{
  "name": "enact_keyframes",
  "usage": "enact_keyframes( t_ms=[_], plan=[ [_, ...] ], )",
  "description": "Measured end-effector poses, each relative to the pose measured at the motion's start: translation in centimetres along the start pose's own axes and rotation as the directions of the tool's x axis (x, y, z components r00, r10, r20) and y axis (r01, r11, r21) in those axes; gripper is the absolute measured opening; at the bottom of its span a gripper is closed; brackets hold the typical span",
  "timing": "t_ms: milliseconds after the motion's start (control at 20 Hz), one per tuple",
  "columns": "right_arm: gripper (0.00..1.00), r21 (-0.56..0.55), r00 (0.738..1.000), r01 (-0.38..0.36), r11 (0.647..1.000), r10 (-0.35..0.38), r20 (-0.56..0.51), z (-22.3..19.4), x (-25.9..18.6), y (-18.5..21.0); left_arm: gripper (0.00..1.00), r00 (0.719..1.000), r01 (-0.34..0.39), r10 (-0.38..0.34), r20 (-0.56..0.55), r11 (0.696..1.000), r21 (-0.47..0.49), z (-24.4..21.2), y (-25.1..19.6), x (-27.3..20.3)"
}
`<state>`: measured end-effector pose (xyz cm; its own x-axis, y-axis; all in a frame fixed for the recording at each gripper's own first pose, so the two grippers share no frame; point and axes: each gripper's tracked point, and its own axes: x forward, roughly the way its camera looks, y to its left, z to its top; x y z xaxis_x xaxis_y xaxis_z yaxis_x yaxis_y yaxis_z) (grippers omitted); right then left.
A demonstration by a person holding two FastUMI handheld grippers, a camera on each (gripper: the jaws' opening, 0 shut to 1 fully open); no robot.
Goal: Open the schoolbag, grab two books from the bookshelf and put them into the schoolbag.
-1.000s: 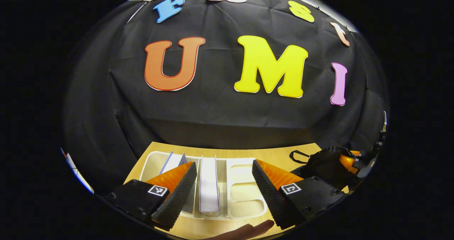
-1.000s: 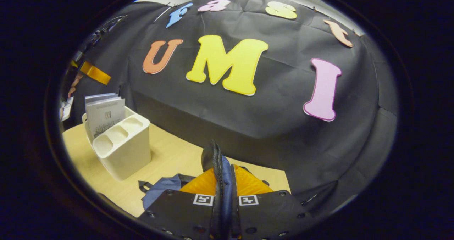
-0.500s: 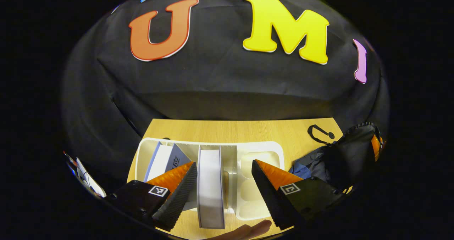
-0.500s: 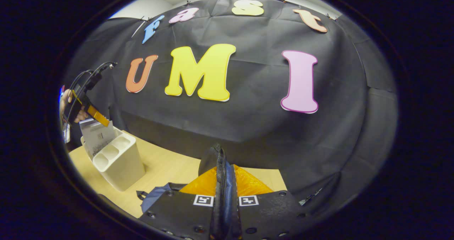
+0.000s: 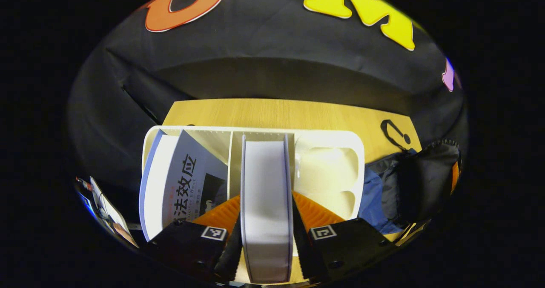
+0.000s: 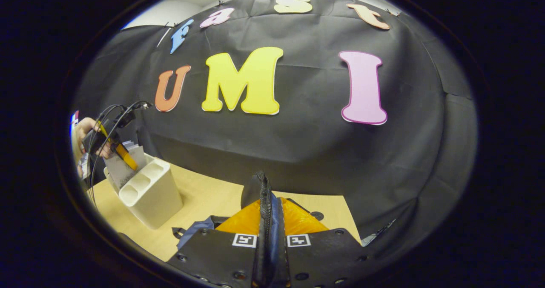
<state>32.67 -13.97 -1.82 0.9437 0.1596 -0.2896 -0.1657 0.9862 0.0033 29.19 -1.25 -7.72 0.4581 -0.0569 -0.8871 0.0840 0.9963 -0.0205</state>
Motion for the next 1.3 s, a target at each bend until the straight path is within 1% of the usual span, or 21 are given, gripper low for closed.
enact_keyframes(
  t_ms=[50,100,150,300,350,400,500,600,650,700,800,900,1150,1300],
  plan=[
    [0.11,-0.011,1.0,-0.007,1.0,0.007,0.002,0.0,0.0,0.4,0.5,1.0,-0.018,0.018,-0.022,1.0,0.004,-0.2,0.1,0.6],
    [0.11,-0.018,1.0,-0.012,1.0,0.012,0.001,-0.1,0.0,0.6,0.5,0.998,-0.039,0.039,-0.041,0.999,0.001,-0.5,0.4,0.4],
    [0.11,-0.024,1.0,-0.018,1.0,0.018,-0.004,-0.2,0.1,0.9,0.49,0.996,-0.044,0.045,-0.076,0.999,0.01,-1.2,0.2,0.2],
    [0.11,-0.028,0.999,-0.032,0.999,0.032,-0.007,-0.3,0.4,1.4,0.49,0.99,-0.049,0.05,-0.133,0.999,0.014,-2.5,-0.4,-0.7],
    [0.11,-0.027,0.999,-0.034,0.999,0.034,-0.006,-0.2,0.5,1.4,0.53,0.988,-0.05,0.051,-0.143,0.999,0.011,-2.9,-0.6,-1.0],
    [0.11,-0.025,0.999,-0.035,0.999,0.035,-0.004,-0.3,0.5,1.4,0.48,0.988,-0.052,0.051,-0.147,0.999,0.001,-3.0,-0.7,-1.3],
    [0.11,-0.024,0.999,-0.036,0.999,0.036,-0.004,-0.4,0.6,1.5,0.47,0.988,-0.074,0.07,-0.141,0.997,-0.029,-3.4,-0.6,-2.0],
    [0.11,-0.024,0.999,-0.04,0.999,0.04,-0.004,-0.4,0.6,1.7,0.48,0.989,-0.051,0.044,-0.139,0.997,-0.049,-4.1,-1.2,-3.3],
    [0.11,-0.027,0.999,-0.04,0.999,0.04,-0.003,-0.4,0.6,1.7,0.51,0.991,-0.041,0.033,-0.129,0.997,-0.06,-4.2,-1.7,-3.8],
    [0.11,-0.03,0.999,-0.04,0.999,0.04,-0.002,-0.4,0.6,1.7,0.48,0.992,-0.041,0.033,-0.119,0.997,-0.066,-4.4,-1.7,-4.6],
    [0.11,-0.029,0.999,-0.043,0.999,0.043,-0.002,-0.4,0.5,1.8,0.48,0.996,-0.039,0.033,-0.086,0.996,-0.077,-5.1,-1.8,-6.3],
    [0.11,-0.035,0.999,-0.054,0.998,0.054,-0.002,-0.4,0.5,2.1,0.48,0.996,-0.038,0.03,-0.08,0.995,-0.097,-6.9,-2.3,-7.5],
    [0.11,-0.042,0.998,-0.061,0.997,0.061,-0.009,-0.6,0.6,2.6,0.48,0.999,-0.02,0.016,-0.048,0.996,-0.089,-11.0,-2.7,-10.5],
    [0.11,-0.048,0.998,-0.068,0.996,0.068,-0.009,-0.6,0.4,2.9,0.48,0.999,-0.033,0.029,-0.036,0.995,-0.099,-14.3,-2.5,-12.4]
  ],
)
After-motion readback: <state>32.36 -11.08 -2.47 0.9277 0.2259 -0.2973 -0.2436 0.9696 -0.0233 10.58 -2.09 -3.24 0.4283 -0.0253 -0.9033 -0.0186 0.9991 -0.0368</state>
